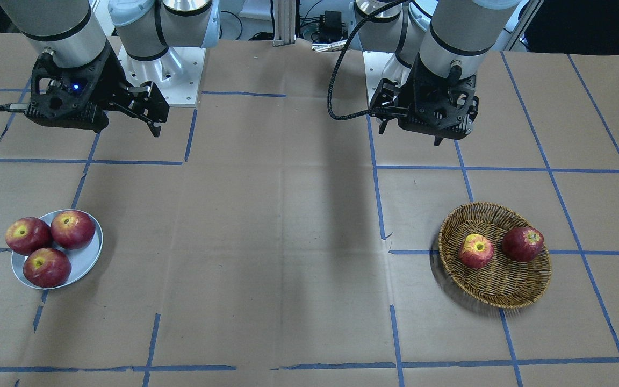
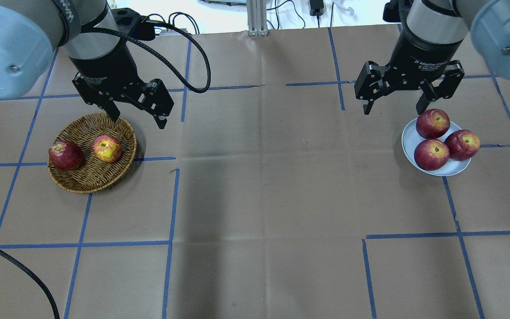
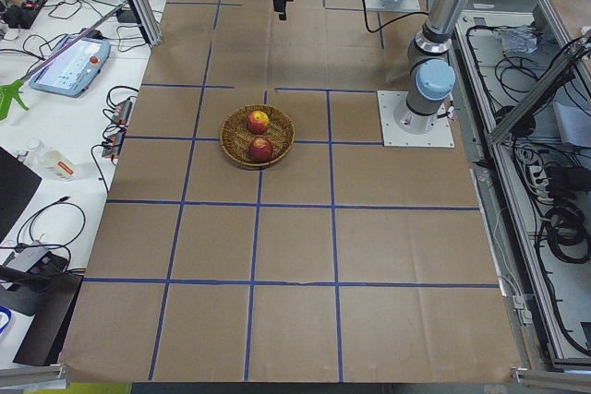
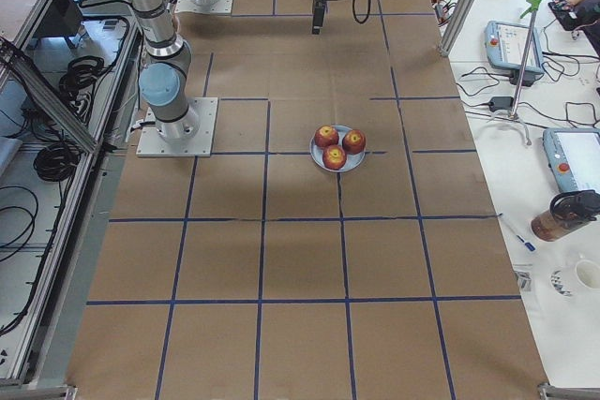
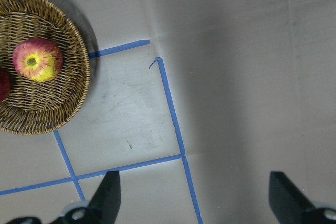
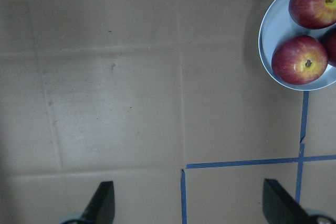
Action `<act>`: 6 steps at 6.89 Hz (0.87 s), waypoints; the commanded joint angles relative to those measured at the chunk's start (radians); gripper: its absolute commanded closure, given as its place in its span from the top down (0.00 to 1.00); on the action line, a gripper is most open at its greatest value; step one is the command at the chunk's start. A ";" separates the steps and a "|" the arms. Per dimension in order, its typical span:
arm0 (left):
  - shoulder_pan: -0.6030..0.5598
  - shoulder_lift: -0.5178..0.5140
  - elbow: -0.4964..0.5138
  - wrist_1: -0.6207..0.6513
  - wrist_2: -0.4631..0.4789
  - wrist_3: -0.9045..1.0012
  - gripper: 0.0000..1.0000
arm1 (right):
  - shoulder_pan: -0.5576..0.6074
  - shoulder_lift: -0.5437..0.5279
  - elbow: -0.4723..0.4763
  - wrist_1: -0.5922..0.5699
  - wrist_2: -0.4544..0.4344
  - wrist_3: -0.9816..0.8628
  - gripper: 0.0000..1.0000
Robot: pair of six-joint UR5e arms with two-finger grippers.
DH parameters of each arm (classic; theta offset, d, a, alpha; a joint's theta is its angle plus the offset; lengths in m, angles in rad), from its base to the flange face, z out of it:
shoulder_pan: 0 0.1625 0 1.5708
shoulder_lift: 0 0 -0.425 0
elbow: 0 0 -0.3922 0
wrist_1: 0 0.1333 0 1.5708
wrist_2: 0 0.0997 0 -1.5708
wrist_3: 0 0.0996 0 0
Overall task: Transfer apple from basket to plate
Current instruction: 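Lower the left gripper toward the yellow-red apple in the wicker basket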
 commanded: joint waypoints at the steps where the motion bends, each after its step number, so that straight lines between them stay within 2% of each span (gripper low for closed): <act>1: 0.000 -0.002 0.004 0.001 -0.001 0.000 1.00 | 0.001 0.000 0.000 0.000 0.000 0.000 1.00; 6: 0.000 -0.001 -0.011 0.001 0.000 0.003 1.00 | 0.000 0.000 0.000 0.000 0.000 0.000 1.00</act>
